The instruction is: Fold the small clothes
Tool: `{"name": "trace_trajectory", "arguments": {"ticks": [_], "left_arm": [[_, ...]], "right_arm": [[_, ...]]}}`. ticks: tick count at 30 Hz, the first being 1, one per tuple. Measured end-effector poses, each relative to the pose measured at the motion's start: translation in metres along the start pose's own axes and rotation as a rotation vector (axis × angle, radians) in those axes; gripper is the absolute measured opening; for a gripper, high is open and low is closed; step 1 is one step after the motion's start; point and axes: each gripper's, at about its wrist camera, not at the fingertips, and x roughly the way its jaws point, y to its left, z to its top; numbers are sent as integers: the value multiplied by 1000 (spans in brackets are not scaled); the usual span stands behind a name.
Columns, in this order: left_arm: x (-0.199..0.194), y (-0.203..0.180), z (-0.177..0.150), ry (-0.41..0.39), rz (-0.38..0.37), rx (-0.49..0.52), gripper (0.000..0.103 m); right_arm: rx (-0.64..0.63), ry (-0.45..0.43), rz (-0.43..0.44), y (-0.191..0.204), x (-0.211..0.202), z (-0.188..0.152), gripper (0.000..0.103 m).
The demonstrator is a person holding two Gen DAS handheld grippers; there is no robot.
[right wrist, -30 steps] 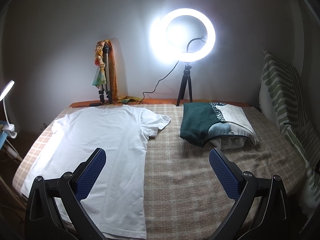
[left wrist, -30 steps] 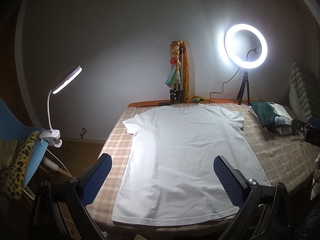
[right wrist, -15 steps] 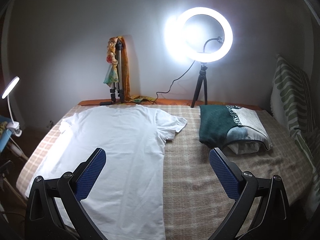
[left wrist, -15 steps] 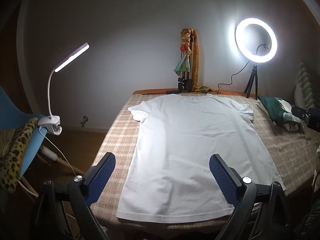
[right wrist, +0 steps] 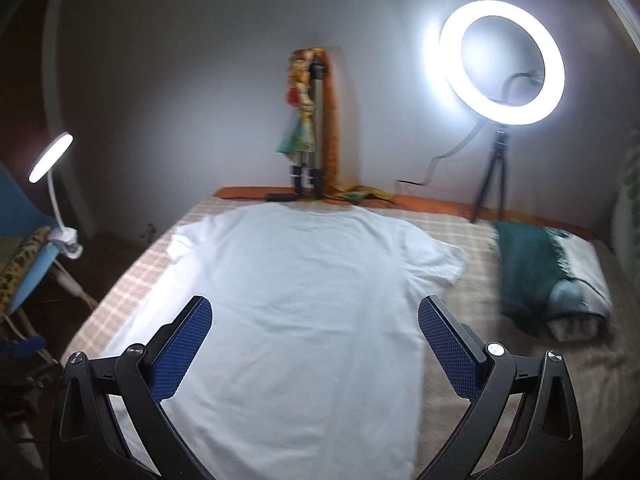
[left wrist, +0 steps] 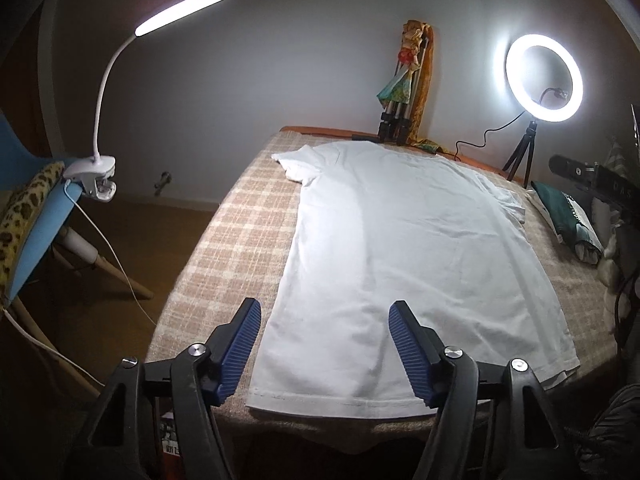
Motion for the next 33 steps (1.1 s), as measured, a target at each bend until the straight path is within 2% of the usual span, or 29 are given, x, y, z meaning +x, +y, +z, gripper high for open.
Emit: {"name": "trace_trajectory", "arguments": {"ticks": [3, 9, 15, 19, 23, 27, 30, 33], "left_arm": [[8, 10, -5, 26, 3, -17, 60], [25, 31, -16, 89, -14, -64, 48], [37, 46, -25, 143, -23, -99, 47], [51, 53, -34, 199, -28, -120, 45], [62, 55, -41, 242, -49, -133, 42], [65, 53, -42, 245, -53, -129, 41], [67, 54, -42, 240, -67, -143, 40], [67, 57, -40, 245, -94, -160, 34]], "right_arm": [[7, 18, 83, 12, 24, 19, 103], [-24, 144, 208, 58, 86, 58, 103], [-57, 218, 285, 108, 147, 76, 102], [-108, 260, 305, 138, 184, 77, 100], [-99, 335, 328, 158, 227, 75, 86], [-69, 390, 344, 175, 264, 74, 82], [-103, 414, 348, 195, 285, 72, 81], [-125, 440, 339, 212, 306, 69, 81]]}}
